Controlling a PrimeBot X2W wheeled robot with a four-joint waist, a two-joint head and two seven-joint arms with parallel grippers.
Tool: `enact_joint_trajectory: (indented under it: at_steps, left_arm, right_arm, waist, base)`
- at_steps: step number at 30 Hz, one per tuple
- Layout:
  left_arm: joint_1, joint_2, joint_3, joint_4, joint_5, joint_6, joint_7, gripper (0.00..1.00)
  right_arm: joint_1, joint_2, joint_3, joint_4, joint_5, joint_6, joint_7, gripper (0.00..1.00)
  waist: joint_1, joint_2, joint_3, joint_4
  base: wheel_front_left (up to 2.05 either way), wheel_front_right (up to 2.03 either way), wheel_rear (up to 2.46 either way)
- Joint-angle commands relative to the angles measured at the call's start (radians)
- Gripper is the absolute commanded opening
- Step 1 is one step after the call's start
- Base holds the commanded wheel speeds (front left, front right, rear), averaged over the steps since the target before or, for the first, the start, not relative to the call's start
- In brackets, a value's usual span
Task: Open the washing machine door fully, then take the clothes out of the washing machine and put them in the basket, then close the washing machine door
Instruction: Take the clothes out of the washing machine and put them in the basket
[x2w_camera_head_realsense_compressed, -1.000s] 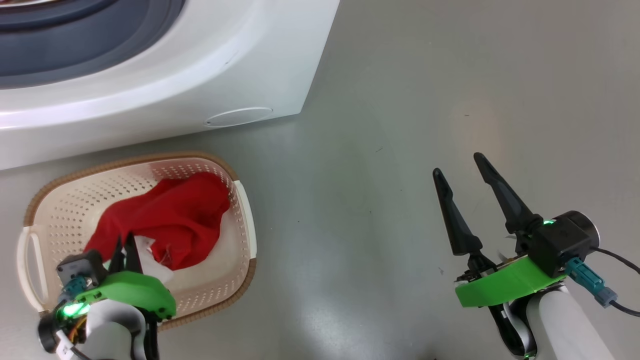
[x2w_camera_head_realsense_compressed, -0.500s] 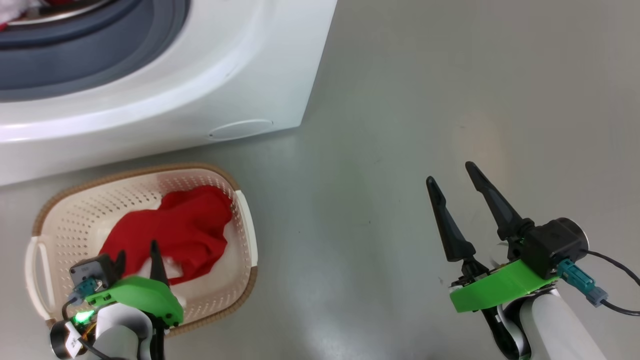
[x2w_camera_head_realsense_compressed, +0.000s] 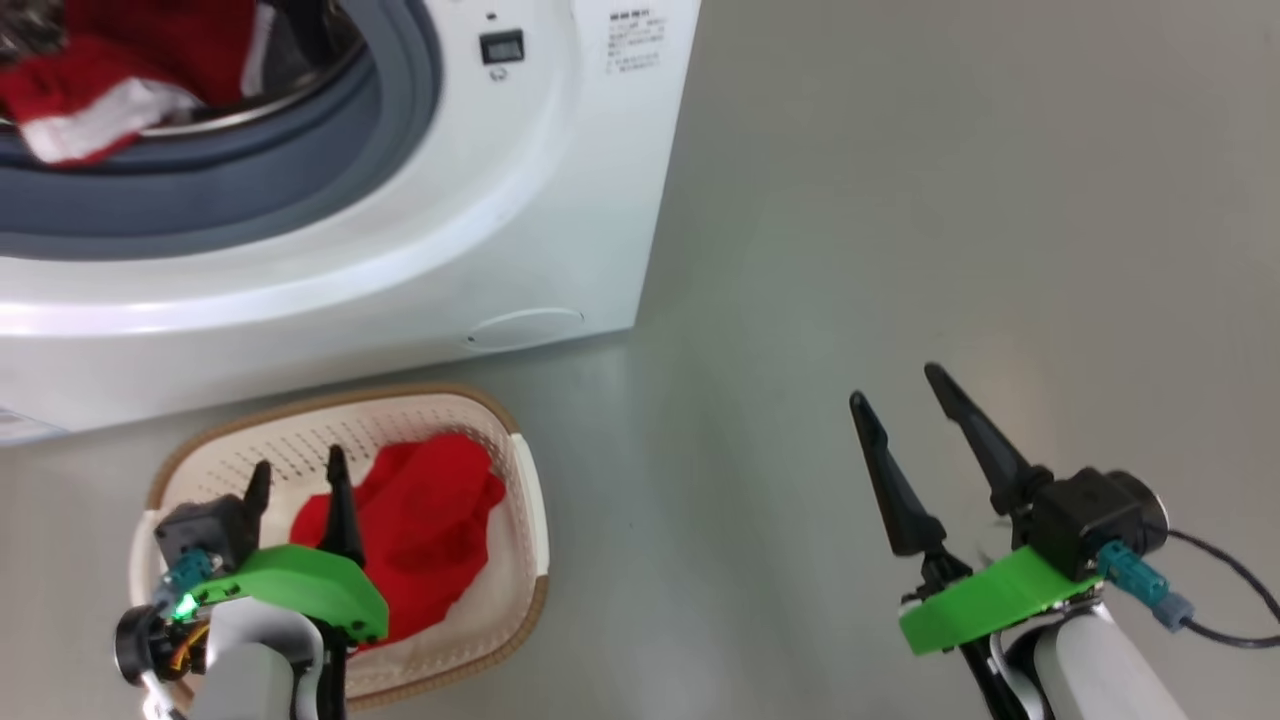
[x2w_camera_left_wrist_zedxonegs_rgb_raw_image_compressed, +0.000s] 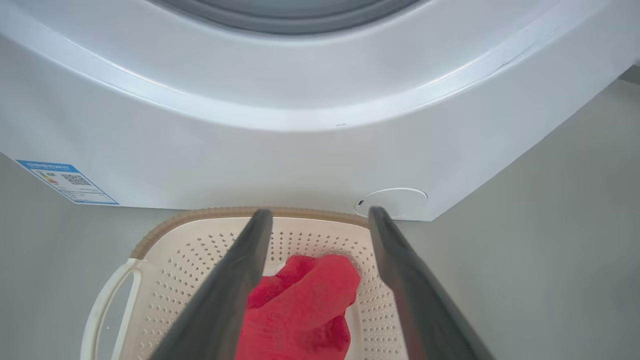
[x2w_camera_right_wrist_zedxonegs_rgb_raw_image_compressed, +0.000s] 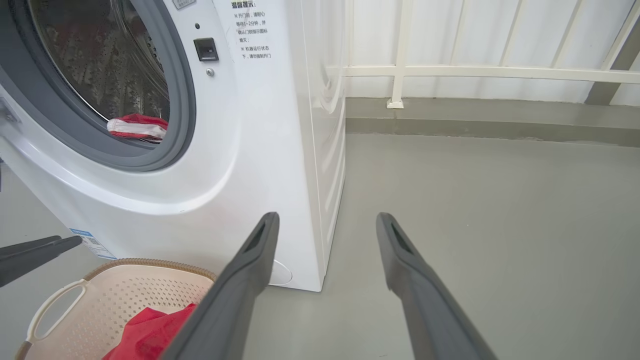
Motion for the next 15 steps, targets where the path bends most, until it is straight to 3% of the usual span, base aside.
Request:
enact_joint_trajectory:
  at_steps: [1,15]
  left_arm:
    - [0.044,0.017,0.009,-0.07,0.001,0.001,-0.012,1.0]
    - [0.234,0.017,-0.079,-0.49,0.069,0.054,-0.012,1.0]
  right_arm:
    - [0.027,-0.006,0.019,-0.015,-0.012,0.0,-0.007,1.0]
    - [0.115,-0.006,-0.001,-0.022,-0.02,0.0,0.036,1.0]
  waist:
    - [0.0,-0.0001,-0.069,0.036]
    - [0.0,-0.0001,-0.233,0.092]
  base:
    - [0.0,0.0,0.0]
    - [0.0,0.0,0.0]
